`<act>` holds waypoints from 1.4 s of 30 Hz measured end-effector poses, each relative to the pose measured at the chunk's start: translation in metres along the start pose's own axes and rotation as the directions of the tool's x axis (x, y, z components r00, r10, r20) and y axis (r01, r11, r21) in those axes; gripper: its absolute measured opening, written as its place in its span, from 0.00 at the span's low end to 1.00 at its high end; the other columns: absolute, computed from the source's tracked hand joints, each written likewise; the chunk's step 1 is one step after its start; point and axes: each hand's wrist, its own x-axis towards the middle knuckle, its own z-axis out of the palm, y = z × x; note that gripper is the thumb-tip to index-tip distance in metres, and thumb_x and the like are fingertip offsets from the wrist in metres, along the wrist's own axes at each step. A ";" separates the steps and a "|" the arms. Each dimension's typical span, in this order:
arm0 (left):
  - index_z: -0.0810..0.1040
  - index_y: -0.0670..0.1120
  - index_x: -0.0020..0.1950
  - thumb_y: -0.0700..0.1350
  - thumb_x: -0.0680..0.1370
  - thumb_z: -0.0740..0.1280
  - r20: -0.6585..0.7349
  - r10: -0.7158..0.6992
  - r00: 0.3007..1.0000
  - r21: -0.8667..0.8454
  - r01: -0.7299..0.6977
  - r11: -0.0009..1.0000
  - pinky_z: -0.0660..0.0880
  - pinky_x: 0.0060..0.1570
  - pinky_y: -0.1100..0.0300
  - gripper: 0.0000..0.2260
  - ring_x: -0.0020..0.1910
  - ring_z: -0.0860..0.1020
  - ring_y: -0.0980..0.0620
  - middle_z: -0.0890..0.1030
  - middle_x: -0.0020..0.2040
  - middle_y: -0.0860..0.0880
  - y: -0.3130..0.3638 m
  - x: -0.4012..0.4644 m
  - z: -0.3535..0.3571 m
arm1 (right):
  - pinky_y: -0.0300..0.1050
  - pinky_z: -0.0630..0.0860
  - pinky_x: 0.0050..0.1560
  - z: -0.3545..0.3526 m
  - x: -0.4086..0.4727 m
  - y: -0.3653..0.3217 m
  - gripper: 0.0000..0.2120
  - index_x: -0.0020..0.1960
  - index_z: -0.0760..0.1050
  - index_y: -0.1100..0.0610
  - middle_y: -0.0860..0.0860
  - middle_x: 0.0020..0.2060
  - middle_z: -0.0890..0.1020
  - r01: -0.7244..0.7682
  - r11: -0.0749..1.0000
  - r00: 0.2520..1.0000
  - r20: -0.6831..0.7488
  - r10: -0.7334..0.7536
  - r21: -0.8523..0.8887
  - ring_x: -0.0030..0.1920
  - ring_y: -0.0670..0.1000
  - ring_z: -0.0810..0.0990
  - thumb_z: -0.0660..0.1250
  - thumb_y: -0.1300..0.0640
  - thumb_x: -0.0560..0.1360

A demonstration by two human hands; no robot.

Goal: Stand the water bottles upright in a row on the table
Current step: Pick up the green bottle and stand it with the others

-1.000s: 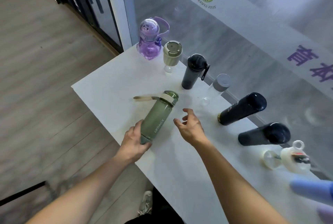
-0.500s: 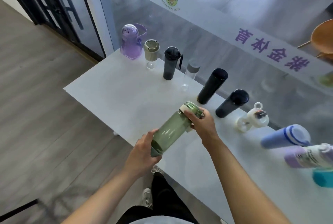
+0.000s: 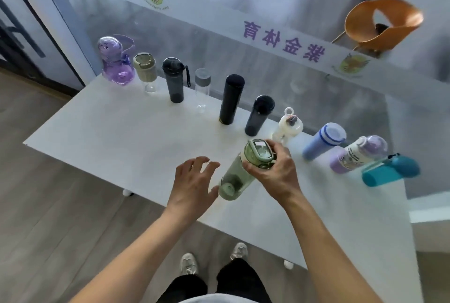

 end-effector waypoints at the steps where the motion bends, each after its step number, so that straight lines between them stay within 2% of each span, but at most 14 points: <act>1: 0.75 0.53 0.65 0.52 0.70 0.71 -0.002 0.016 1.000 0.002 -0.016 1.000 0.67 0.61 0.49 0.23 0.62 0.73 0.43 0.75 0.64 0.48 0.009 0.002 0.002 | 0.43 0.79 0.58 -0.009 -0.004 0.007 0.32 0.61 0.72 0.43 0.48 0.56 0.76 0.003 1.000 0.999 -0.032 -0.003 -0.010 0.54 0.46 0.80 0.82 0.44 0.62; 5: 0.75 0.52 0.64 0.52 0.73 0.69 0.020 0.086 0.996 0.020 -0.086 0.996 0.67 0.63 0.49 0.20 0.62 0.72 0.43 0.75 0.64 0.48 0.049 0.012 0.011 | 0.47 0.78 0.60 -0.049 -0.018 0.036 0.35 0.63 0.73 0.47 0.48 0.55 0.76 -0.036 0.999 0.986 -0.165 0.031 -0.028 0.55 0.49 0.79 0.81 0.39 0.61; 13: 0.75 0.51 0.63 0.49 0.75 0.68 0.064 0.199 0.978 -0.023 -0.198 0.980 0.69 0.60 0.49 0.17 0.59 0.74 0.42 0.77 0.61 0.49 0.159 0.034 0.047 | 0.46 0.77 0.61 -0.152 -0.044 0.101 0.33 0.62 0.73 0.46 0.46 0.54 0.73 -0.083 0.996 0.950 -0.305 0.068 -0.039 0.56 0.50 0.76 0.83 0.47 0.62; 15: 0.75 0.51 0.64 0.49 0.75 0.68 0.075 0.228 0.971 -0.033 -0.226 0.973 0.69 0.59 0.49 0.17 0.58 0.74 0.42 0.77 0.61 0.49 0.192 0.036 0.059 | 0.44 0.76 0.61 -0.181 -0.050 0.120 0.34 0.64 0.73 0.47 0.47 0.54 0.72 -0.107 0.993 0.940 -0.329 0.088 -0.042 0.57 0.50 0.75 0.83 0.47 0.62; 19: 0.75 0.52 0.64 0.49 0.75 0.68 0.105 0.253 0.962 -0.060 -0.248 0.967 0.69 0.59 0.50 0.17 0.58 0.74 0.42 0.76 0.61 0.49 0.255 0.039 0.087 | 0.40 0.75 0.59 -0.240 -0.064 0.160 0.33 0.63 0.69 0.43 0.43 0.53 0.70 -0.137 0.990 0.931 -0.346 0.120 -0.023 0.56 0.49 0.74 0.83 0.50 0.64; 23: 0.75 0.52 0.64 0.49 0.76 0.68 0.127 0.252 0.959 -0.071 -0.245 0.967 0.69 0.59 0.50 0.17 0.59 0.74 0.43 0.76 0.61 0.49 0.313 0.042 0.117 | 0.28 0.71 0.52 -0.298 -0.070 0.201 0.35 0.68 0.70 0.52 0.49 0.56 0.70 -0.210 0.977 0.916 -0.357 0.184 -0.034 0.55 0.48 0.74 0.82 0.49 0.65; 24: 0.75 0.52 0.64 0.48 0.75 0.68 0.132 0.248 0.960 -0.074 -0.240 0.968 0.69 0.59 0.50 0.17 0.58 0.74 0.43 0.77 0.61 0.49 0.325 0.043 0.123 | 0.29 0.71 0.51 -0.311 -0.070 0.211 0.35 0.68 0.70 0.52 0.49 0.56 0.70 -0.220 0.974 0.910 -0.369 0.188 -0.047 0.55 0.48 0.74 0.82 0.49 0.65; 26: 0.76 0.52 0.63 0.48 0.75 0.68 0.143 0.239 0.960 -0.079 -0.230 0.970 0.70 0.57 0.50 0.16 0.57 0.74 0.42 0.77 0.60 0.50 0.347 0.044 0.134 | 0.36 0.73 0.54 -0.334 -0.069 0.229 0.35 0.67 0.70 0.51 0.48 0.55 0.70 -0.239 0.969 0.900 -0.388 0.197 -0.062 0.54 0.49 0.74 0.81 0.47 0.65; 28: 0.76 0.52 0.62 0.48 0.74 0.68 0.149 0.239 0.960 -0.075 -0.230 0.970 0.70 0.57 0.49 0.16 0.56 0.75 0.43 0.77 0.59 0.50 0.364 0.045 0.144 | 0.42 0.74 0.56 -0.355 -0.065 0.247 0.35 0.68 0.70 0.52 0.49 0.55 0.70 -0.259 0.964 0.887 -0.412 0.211 -0.066 0.54 0.50 0.74 0.81 0.48 0.65; 30: 0.76 0.52 0.62 0.48 0.74 0.69 0.151 0.241 0.959 -0.065 -0.233 0.970 0.71 0.56 0.49 0.16 0.56 0.75 0.43 0.77 0.59 0.50 0.376 0.048 0.152 | 0.44 0.75 0.57 -0.375 -0.058 0.265 0.36 0.68 0.71 0.54 0.51 0.55 0.71 -0.279 0.958 0.872 -0.436 0.224 -0.067 0.53 0.50 0.74 0.81 0.49 0.65; 35: 0.76 0.52 0.63 0.48 0.75 0.69 0.161 0.232 0.959 -0.030 -0.231 0.973 0.70 0.57 0.50 0.16 0.57 0.75 0.44 0.77 0.59 0.51 0.391 0.063 0.162 | 0.38 0.70 0.55 -0.411 -0.032 0.298 0.35 0.68 0.73 0.54 0.52 0.56 0.72 -0.305 0.951 0.844 -0.478 0.244 -0.054 0.55 0.51 0.73 0.81 0.52 0.65; 42: 0.76 0.52 0.63 0.49 0.75 0.69 0.181 0.257 0.949 0.000 -0.262 0.965 0.71 0.56 0.51 0.17 0.56 0.75 0.44 0.77 0.60 0.50 0.416 0.090 0.175 | 0.40 0.73 0.57 -0.438 0.020 0.321 0.35 0.69 0.72 0.54 0.51 0.56 0.69 -0.278 0.957 0.862 -0.462 0.211 -0.080 0.53 0.49 0.73 0.81 0.52 0.65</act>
